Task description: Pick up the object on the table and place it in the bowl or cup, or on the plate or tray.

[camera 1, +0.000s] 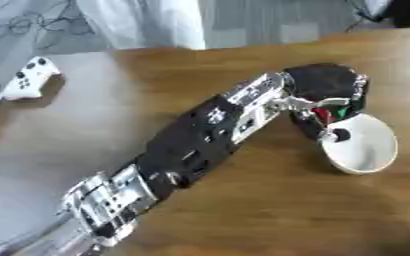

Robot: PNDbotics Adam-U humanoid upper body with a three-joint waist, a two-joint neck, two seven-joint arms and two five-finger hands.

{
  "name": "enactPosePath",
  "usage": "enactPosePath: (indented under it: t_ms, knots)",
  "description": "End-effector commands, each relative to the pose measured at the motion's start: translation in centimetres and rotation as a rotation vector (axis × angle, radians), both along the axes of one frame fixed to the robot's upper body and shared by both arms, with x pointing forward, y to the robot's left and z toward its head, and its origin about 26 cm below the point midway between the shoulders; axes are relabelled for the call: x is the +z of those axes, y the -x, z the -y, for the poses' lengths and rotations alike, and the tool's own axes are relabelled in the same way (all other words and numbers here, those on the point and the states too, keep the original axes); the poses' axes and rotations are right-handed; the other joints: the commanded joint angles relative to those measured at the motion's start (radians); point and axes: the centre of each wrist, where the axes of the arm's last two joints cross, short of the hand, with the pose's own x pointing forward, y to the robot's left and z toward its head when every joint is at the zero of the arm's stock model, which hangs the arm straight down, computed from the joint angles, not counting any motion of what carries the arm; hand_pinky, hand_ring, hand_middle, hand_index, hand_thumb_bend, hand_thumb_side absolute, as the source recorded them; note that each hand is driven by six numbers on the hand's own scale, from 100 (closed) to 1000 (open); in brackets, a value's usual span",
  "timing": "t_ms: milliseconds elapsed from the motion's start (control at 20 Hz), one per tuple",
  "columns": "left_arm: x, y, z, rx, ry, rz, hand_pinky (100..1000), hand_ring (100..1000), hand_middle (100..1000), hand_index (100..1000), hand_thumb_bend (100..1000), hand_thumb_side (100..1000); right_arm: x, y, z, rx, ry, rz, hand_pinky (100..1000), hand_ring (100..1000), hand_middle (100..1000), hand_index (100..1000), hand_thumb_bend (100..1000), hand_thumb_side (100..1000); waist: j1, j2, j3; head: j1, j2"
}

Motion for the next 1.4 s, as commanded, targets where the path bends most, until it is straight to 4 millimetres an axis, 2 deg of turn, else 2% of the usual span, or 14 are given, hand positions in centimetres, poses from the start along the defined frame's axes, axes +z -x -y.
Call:
enactPosePath:
  t_ms: [50, 550, 950, 1400]
  knots:
    - [1.5, 0.0, 0.3, -0.01, 0.001, 0.044, 100, 100, 100, 218, 276, 100, 0.7, -0.1, -0.3, 0.012, 0.004, 0.025, 956, 961, 985, 979, 100, 940, -0.003, -0.01, -0.006, 0.012, -0.003]
    - [3.2, -1.0, -0.2, 0.056, 0.0, 0.098, 100, 100, 100, 220, 273, 100, 1.1, -0.2, -0.9, 0.036, 0.016, 0.039, 958, 963, 986, 980, 100, 944, 0.01, 0.023, -0.034, 0.047, -0.015]
    - [3.1, -2.2, -0.5, 0.11, 0.003, 0.113, 100, 100, 100, 234, 287, 100, 1.3, -0.3, -1.1, 0.046, 0.02, 0.042, 959, 963, 987, 980, 100, 945, 0.015, 0.034, -0.044, 0.058, -0.019]
    - [3.1, -2.1, 1.2, 0.055, -0.016, 0.118, 100, 100, 100, 241, 291, 100, 1.1, -0.3, -1.2, 0.054, 0.032, 0.038, 959, 964, 987, 979, 100, 886, 0.022, 0.032, -0.053, 0.037, -0.018]
